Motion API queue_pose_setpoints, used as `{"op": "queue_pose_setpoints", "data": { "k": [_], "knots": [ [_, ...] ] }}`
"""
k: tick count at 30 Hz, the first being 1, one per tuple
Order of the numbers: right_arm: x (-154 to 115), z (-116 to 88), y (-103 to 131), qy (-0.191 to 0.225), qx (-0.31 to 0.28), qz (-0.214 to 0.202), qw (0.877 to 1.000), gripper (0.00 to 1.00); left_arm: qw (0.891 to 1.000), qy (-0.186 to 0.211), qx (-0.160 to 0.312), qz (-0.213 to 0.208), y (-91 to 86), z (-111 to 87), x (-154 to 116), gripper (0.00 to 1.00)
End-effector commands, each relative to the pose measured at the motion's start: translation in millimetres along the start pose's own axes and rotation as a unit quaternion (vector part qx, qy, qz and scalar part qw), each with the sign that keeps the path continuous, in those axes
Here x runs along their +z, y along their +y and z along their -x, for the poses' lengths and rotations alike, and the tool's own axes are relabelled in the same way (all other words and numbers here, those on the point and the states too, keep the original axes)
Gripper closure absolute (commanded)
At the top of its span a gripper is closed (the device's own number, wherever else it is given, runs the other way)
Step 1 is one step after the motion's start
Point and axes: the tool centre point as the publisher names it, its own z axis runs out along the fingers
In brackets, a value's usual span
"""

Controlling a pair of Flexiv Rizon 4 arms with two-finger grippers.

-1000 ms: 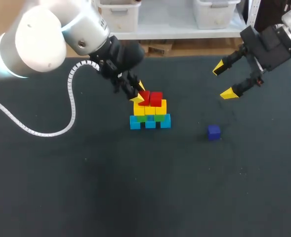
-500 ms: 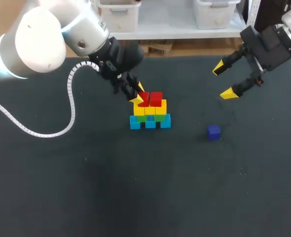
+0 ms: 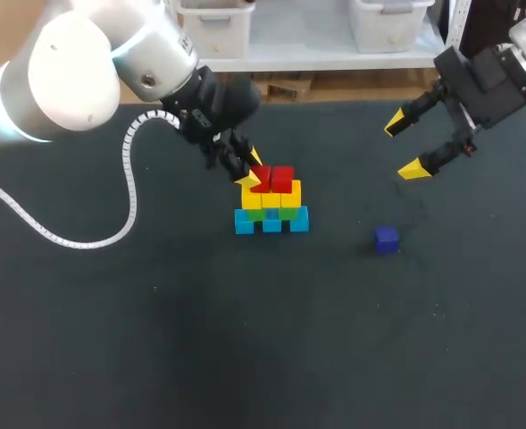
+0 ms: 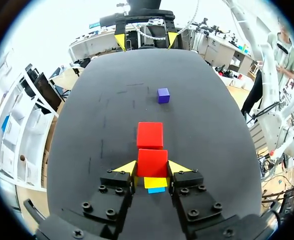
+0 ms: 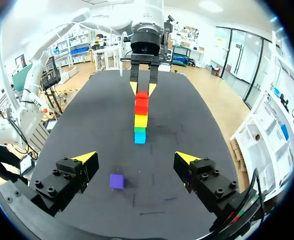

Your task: Place the blue cubes, place green cubes on the blue cubes, place the yellow cubes on the green cubes, then place the red cubes on the yellow cubes, and place purple cube on the red cubes.

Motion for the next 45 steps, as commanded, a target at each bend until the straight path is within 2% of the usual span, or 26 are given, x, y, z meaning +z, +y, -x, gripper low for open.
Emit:
{"op": "queue_pose_setpoints", "data": {
  "k": [1,13,16,18,23,28,37,39,41,45],
  "knots": [
    [0.5,-0.2,-0.8,-0.001,0.000,0.001,1.000,0.00,1.000,0.000,0.001,-0.004,3.1,-0.1,0.0,1.00],
    [0.5,-0.2,-0.8,-0.001,0.000,0.001,1.000,0.00,1.000,0.000,-0.001,-0.004,4.3,0.0,0.8,1.00],
    [0.5,-0.2,-0.8,-0.001,0.000,0.001,1.000,0.00,1.000,0.001,-0.002,-0.004,4.5,0.1,1.0,0.88],
    [0.5,-0.2,-0.8,-0.001,0.000,0.001,1.000,0.00,1.000,0.001,-0.003,-0.004,4.5,0.1,1.0,0.86],
    [0.5,-0.2,-0.8,-0.001,0.000,0.001,1.000,0.00,1.000,0.000,-0.003,-0.006,4.5,-0.7,1.1,0.75],
    [0.5,-0.2,-0.8,-0.001,0.000,0.001,1.000,0.00,1.000,0.000,-0.004,-0.005,4.5,-0.9,1.0,0.72],
    [0.5,-0.2,-0.8,-0.001,0.000,0.001,1.000,0.00,1.000,0.000,-0.007,-0.004,3.7,-1.7,0.6,0.51],
    [0.5,-0.2,-0.8,-0.001,0.000,0.001,1.000,0.00,1.000,0.000,-0.007,-0.004,3.5,-1.8,0.6,0.41],
    [0.5,-0.2,-0.8,-0.001,0.000,0.001,1.000,0.00,1.000,0.000,-0.007,-0.004,3.4,-1.8,0.6,0.39],
    [0.5,-0.2,-0.8,-0.001,0.000,0.001,1.000,0.00,1.000,0.000,-0.007,-0.004,3.1,-1.5,0.9,0.47]
  ]
}}
